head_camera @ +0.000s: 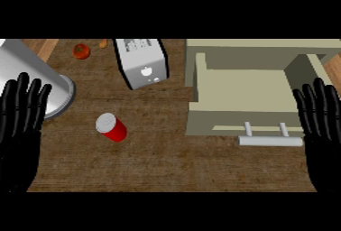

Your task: Pick up the can, place it into the drawer and close the drawer

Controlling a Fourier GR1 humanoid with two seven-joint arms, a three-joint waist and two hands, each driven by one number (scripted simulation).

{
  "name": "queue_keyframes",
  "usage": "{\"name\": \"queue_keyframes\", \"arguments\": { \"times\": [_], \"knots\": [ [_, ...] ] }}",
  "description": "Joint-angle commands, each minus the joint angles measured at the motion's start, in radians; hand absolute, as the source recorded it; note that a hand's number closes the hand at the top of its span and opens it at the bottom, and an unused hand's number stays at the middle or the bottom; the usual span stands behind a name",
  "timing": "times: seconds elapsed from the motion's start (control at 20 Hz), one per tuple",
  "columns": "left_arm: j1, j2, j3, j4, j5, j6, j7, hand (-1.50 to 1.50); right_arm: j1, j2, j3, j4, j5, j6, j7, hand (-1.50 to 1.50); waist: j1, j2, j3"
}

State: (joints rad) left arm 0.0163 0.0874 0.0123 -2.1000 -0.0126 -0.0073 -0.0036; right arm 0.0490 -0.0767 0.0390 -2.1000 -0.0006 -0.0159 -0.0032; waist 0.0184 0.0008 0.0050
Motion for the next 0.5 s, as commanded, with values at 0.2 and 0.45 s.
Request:
{"name": "queue_keyframes", "arguments": {
  "times": [0.2, 0.45],
  "knots": [
    [0.048, 0.159, 0.139, 0.003, 0.358, -0.302, -0.046, -1.50, -0.027, 0.001, -0.044, 0.026, -0.017, 0.000, -0.041, -1.50, -0.008, -0.001, -0.006],
    [0.043, 0.195, 0.156, 0.061, 0.395, -0.199, 0.313, -1.50, 0.042, 0.030, -0.038, 0.042, 0.021, -0.079, 0.167, -1.50, -0.018, -0.001, -0.005]
  ]
}}
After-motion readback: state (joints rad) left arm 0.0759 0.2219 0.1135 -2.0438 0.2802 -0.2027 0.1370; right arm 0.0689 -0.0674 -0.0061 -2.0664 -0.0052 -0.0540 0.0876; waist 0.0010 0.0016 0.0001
